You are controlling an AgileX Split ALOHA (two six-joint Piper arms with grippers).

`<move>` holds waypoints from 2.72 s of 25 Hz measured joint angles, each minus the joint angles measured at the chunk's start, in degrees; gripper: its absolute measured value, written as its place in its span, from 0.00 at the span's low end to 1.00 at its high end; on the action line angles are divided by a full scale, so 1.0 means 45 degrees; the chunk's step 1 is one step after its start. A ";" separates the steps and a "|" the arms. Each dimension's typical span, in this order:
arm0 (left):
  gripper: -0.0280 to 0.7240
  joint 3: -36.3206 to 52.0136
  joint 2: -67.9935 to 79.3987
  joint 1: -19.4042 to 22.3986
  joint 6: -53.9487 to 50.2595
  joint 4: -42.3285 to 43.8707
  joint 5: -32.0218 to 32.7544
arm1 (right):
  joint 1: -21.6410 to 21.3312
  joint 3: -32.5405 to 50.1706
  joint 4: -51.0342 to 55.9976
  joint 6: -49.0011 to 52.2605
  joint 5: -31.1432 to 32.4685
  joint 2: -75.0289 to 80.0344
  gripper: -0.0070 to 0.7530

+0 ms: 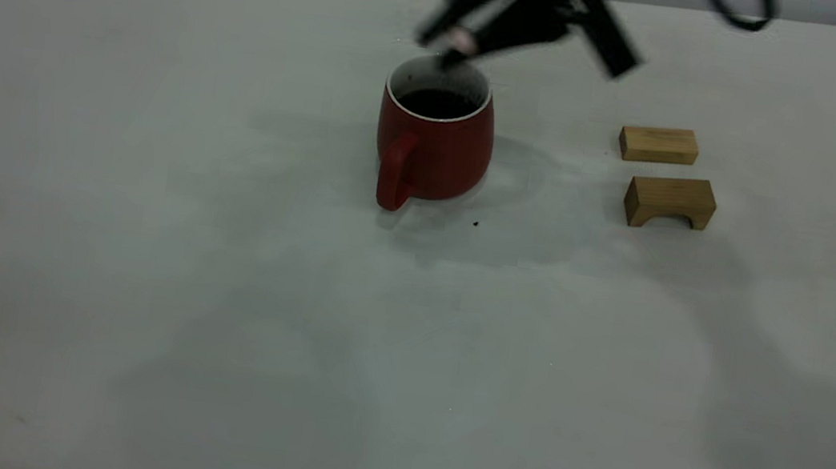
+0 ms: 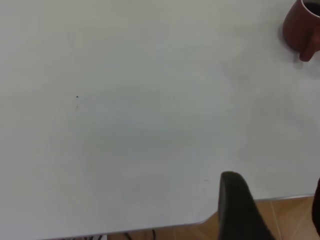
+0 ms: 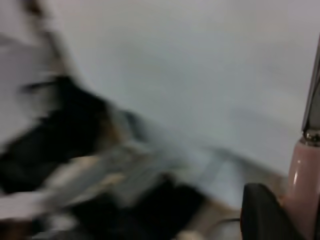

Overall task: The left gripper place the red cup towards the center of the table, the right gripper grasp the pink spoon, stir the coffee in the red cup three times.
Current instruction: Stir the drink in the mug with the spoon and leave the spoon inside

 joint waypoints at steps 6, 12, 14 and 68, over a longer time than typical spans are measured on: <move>0.62 0.0000 0.0000 0.0000 0.0000 0.0000 0.0000 | -0.0014 -0.0066 0.6578 0.1793 0.0648 0.1269 0.17; 0.62 0.0000 0.0000 0.0000 0.0000 0.0000 0.0000 | 0.0062 -0.0188 0.7863 0.7879 0.0014 0.1495 0.17; 0.62 0.0000 0.0000 0.0000 0.0000 0.0000 0.0000 | 0.0062 -0.0219 0.7905 0.9211 -0.0167 0.1495 0.17; 0.62 0.0000 0.0000 0.0000 -0.0031 0.0000 0.0004 | -0.0648 -0.2367 0.8007 0.9508 0.0502 0.4785 0.17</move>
